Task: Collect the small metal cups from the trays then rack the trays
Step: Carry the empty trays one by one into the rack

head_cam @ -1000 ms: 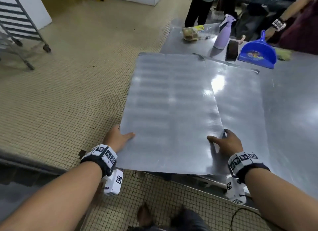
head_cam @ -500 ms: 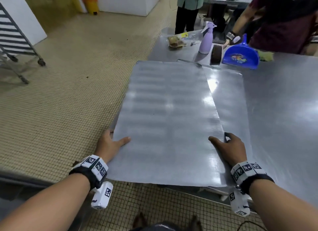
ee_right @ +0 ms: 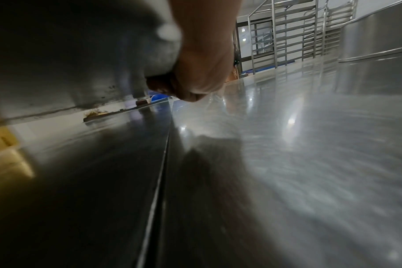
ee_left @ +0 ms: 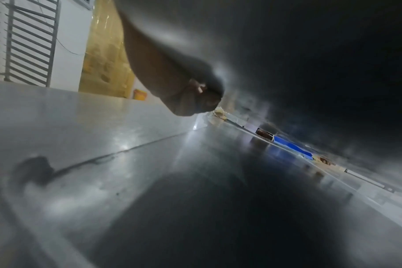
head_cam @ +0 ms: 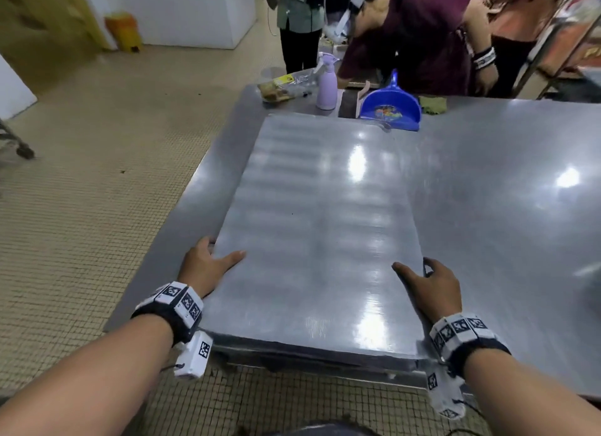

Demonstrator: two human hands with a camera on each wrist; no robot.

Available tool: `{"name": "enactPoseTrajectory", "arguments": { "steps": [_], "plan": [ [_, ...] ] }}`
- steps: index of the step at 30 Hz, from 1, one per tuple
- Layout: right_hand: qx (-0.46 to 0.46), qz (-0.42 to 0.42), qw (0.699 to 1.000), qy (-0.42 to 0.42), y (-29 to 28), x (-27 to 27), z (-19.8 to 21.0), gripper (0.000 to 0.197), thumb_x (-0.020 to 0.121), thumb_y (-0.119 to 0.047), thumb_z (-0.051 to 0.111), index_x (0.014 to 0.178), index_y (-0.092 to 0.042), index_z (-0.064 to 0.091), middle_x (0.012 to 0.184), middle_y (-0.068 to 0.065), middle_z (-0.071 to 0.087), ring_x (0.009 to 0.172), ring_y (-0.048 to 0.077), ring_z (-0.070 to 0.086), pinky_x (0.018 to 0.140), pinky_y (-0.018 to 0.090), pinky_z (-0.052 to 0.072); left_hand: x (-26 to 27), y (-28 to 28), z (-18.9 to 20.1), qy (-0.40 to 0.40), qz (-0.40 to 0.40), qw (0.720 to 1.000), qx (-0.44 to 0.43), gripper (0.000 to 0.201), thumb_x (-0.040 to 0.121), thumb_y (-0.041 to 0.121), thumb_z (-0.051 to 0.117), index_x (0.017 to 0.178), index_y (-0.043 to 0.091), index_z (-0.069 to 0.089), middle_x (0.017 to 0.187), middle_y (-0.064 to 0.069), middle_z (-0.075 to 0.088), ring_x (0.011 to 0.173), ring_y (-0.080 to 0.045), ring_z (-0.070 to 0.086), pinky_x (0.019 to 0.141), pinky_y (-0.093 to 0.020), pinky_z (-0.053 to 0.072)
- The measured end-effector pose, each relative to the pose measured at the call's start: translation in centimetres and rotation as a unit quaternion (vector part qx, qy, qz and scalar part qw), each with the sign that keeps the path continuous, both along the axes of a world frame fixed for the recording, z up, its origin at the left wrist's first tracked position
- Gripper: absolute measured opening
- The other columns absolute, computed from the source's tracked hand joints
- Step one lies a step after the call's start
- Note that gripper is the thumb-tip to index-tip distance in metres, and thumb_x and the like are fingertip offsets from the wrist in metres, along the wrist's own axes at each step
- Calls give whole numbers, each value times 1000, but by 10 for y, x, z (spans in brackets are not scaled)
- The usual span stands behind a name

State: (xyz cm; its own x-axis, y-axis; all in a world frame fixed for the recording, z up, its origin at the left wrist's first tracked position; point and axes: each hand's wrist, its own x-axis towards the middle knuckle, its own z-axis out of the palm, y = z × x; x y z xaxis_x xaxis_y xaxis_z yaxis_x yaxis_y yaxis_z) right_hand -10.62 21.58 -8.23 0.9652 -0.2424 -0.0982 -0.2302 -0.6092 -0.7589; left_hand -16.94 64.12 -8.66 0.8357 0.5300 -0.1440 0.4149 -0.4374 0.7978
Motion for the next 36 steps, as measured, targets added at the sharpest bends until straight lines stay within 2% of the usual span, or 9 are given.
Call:
{"name": "enactPoseTrajectory", "arguments": {
  "steps": [10, 13, 15, 18, 21, 26, 30, 34, 36],
  "plan": [
    [-29, -31, 999, 20, 5, 20, -5, 57, 79, -53, 75, 120, -15, 67, 115, 4, 69, 94, 22, 63, 83, 31, 48, 41, 14, -10, 36, -43, 998, 19, 69, 63, 61, 85, 115, 20, 66, 109, 1, 73, 99, -21, 69, 92, -43, 56],
    [-123, 1, 990, 75, 2, 31, -19, 70, 76, -72, 65, 121, -17, 67, 120, 11, 65, 101, 30, 65, 89, 39, 53, 53, 24, -13, 113, -87, 986, 84, 68, 72, 60, 78, 122, 14, 65, 121, -7, 68, 108, -28, 65, 95, -40, 52],
    [-152, 11, 984, 91, -1, 35, -27, 57, 77, -68, 65, 102, -17, 67, 108, 10, 64, 85, 26, 64, 81, 40, 55, 57, 30, -14, 148, -105, 977, 110, 62, 75, 54, 75, 116, 9, 65, 119, -12, 66, 107, -34, 63, 91, -39, 50],
    [-162, 18, 982, 90, -2, 36, -28, 39, 81, -55, 70, 79, -16, 63, 80, 5, 67, 70, 22, 61, 66, 35, 53, 58, 34, -12, 162, -124, 974, 103, 27, 83, 40, 74, 83, 14, 66, 85, -7, 69, 91, -36, 67, 75, -36, 48],
    [-162, 48, 982, 89, -3, 33, -33, 35, 81, -42, 71, 68, -12, 58, 65, 6, 62, 62, 21, 59, 56, 31, 44, 55, 36, -11, 148, -112, 980, 67, 18, 84, 28, 73, 88, 11, 74, 84, -7, 74, 87, -30, 69, 77, -34, 50],
    [-142, 54, 985, 82, -8, 38, -39, 31, 84, -26, 72, 70, -4, 56, 69, 13, 60, 61, 22, 57, 50, 25, 36, 44, 25, -14, 128, -88, 988, -3, 17, 83, 24, 76, 91, 9, 76, 90, -9, 76, 90, -28, 71, 81, -39, 55],
    [-143, 59, 984, 87, -25, 55, -35, 26, 83, -20, 72, 69, -5, 55, 71, 16, 59, 61, 23, 55, 53, 27, 35, 35, 2, -13, 131, -108, 985, -2, 28, 86, 31, 73, 102, 8, 75, 97, -8, 75, 91, -26, 69, 78, -31, 48],
    [-154, 86, 980, 97, -36, 69, -33, 24, 82, -25, 71, 71, -8, 56, 80, 20, 63, 68, 28, 60, 55, 28, 37, 31, -18, -1, 172, -123, 977, 33, 19, 88, 34, 68, 90, 16, 66, 87, -1, 69, 89, -29, 65, 75, -31, 45],
    [-168, 102, 977, 81, -35, 67, -31, 25, 83, -36, 69, 91, -13, 66, 103, 20, 64, 91, 35, 63, 70, 35, 50, 26, -26, -2, 202, -148, 964, 88, 35, 88, 42, 66, 114, 20, 61, 120, -11, 63, 110, -33, 60, 90, -36, 47]
  ]
}}
